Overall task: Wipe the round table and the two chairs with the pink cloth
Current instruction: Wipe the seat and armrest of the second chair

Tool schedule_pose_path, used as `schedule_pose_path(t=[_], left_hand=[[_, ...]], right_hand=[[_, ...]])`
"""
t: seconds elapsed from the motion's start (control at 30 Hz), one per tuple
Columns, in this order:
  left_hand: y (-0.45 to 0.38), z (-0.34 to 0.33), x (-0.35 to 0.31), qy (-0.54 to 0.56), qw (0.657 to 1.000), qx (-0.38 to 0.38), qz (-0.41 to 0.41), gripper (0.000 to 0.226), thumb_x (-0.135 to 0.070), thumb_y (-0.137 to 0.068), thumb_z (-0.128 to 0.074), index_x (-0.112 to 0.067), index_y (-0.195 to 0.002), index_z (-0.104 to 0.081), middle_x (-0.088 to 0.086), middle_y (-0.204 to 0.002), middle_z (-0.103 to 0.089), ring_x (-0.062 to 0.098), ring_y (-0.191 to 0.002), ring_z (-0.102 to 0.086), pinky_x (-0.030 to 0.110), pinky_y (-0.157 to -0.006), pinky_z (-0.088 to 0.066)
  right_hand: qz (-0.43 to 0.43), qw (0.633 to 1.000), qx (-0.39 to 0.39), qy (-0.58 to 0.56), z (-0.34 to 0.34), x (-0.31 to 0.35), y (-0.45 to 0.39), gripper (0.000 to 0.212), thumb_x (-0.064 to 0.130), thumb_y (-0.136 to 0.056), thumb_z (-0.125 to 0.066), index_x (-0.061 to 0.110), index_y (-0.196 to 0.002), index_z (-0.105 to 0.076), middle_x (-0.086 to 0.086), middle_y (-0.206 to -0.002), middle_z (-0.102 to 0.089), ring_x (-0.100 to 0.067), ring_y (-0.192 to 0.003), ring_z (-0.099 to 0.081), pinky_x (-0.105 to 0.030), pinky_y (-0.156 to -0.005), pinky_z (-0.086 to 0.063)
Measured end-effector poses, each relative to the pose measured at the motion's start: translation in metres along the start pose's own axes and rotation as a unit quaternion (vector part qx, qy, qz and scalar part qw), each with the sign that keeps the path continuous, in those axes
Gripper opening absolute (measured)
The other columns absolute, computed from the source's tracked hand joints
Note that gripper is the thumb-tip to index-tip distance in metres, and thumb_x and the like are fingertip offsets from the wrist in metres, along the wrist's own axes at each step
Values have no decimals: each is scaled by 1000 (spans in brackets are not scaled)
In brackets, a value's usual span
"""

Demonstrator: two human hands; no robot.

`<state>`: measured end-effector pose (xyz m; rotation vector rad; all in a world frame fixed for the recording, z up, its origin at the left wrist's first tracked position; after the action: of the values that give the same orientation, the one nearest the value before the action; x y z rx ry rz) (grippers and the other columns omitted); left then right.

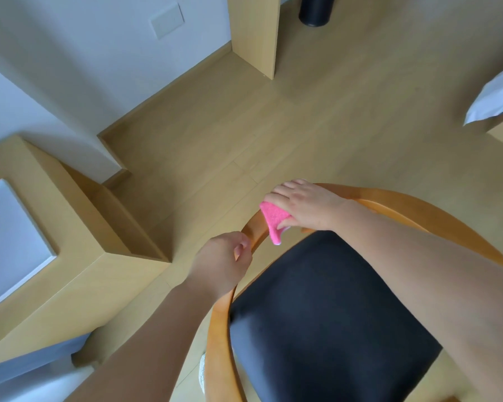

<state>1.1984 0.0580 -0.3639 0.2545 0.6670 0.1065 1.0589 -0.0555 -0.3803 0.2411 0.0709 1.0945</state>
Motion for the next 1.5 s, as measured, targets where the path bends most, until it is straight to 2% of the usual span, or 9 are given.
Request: schedule_pose_path(t=[0.13, 0.3, 0.47, 0.57, 0.63, 0.87, 0.93, 1.17, 1.5], left_hand=[[-7, -7, -7, -2, 1000, 8, 5, 18, -31, -92, -50, -31, -94, -67, -16, -82, -64, 4, -72, -60, 23, -66, -55], [-15, -15, -19, 0, 1000, 20, -1, 17, -36, -93, -50, -31, -94, -67, -20, -81, -63, -1, -71, -59, 9, -60, -47], [-20, -26, -36, 0, 1000, 20, -14, 15, -34, -93, -51, -35, -91, -65, -22, -80, -62, 2, -71, -60, 13, -64, -49], [-25, -34, -46, -3, 999, 28, -21, 15, -31, -93, -51, -32, -86, -64, -17, -78, -63, 5, -71, -60, 22, -65, -52], [-30, -41, -54, -6, 999, 35, -22, 16, -30, -93, -51, -29, -87, -66, -14, -79, -64, 6, -72, -60, 25, -67, -53], [-39, -69, -81, 3, 997, 69, -22, 14, -28, -91, -53, -28, -84, -65, -13, -75, -64, 3, -70, -59, 19, -61, -48], [-40, -77, -89, -3, 996, 78, -31, 12, -28, -91, -54, -28, -86, -65, -15, -74, -64, 0, -69, -59, 12, -60, -45], [-37, -104, -117, -21, 992, 107, -58, 7, -31, -93, -53, -32, -89, -59, -20, -74, -59, -2, -71, -58, 7, -61, -43], [-22, -143, -160, -26, 984, 161, -78, 12, -30, -94, -50, -30, -85, -58, -14, -74, -60, 5, -73, -59, 16, -64, -44]], right_hand=[[-56, 997, -9, -47, -10, -27, 15, 74, 65, -83, -36, 17, -139, -33, -4, -133, -49, -22, -121, -47, -36, -103, -37], [-151, 982, -6, -111, -29, -63, 44, 82, 68, -81, -27, 13, -142, -29, -8, -140, -45, -25, -127, -44, -36, -104, -36], [-256, 961, 35, -102, -67, -112, 92, 58, 41, -96, -45, 8, -142, -31, -10, -135, -48, -25, -122, -48, -35, -100, -39], [-310, 946, 49, -78, -81, -135, 124, 45, 39, -96, -46, 10, -130, -40, -8, -122, -53, -25, -110, -50, -32, -85, -37], [-318, 944, 51, -71, -85, -141, 132, 44, 41, -96, -47, 11, -127, -42, -8, -120, -54, -26, -108, -50, -33, -83, -38], [-369, 923, 54, -95, -88, -148, 161, 59, 50, -94, -45, 13, -138, -33, -9, -130, -49, -32, -115, -48, -48, -94, -45], [-380, 919, 46, -90, -88, -148, 173, 61, 52, -94, -45, 12, -139, -32, -9, -129, -49, -31, -115, -48, -47, -95, -43], [-411, 910, 29, -52, -96, -150, 216, 77, 60, -90, -45, 7, -142, -27, -13, -131, -48, -31, -115, -49, -41, -98, -38], [-493, 868, 40, -47, -115, -144, 288, 93, 67, -83, -50, 7, -146, -18, -16, -137, -44, -34, -118, -49, -45, -97, -43]])
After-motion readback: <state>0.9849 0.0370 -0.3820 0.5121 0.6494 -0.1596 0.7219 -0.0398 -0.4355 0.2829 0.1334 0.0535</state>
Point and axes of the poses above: each hand's wrist, its own y-axis away from the middle knuckle, its own z-axis out of the back of the hand, x = y × z, the point moved 7 cm from there along -y, towards the middle knuckle
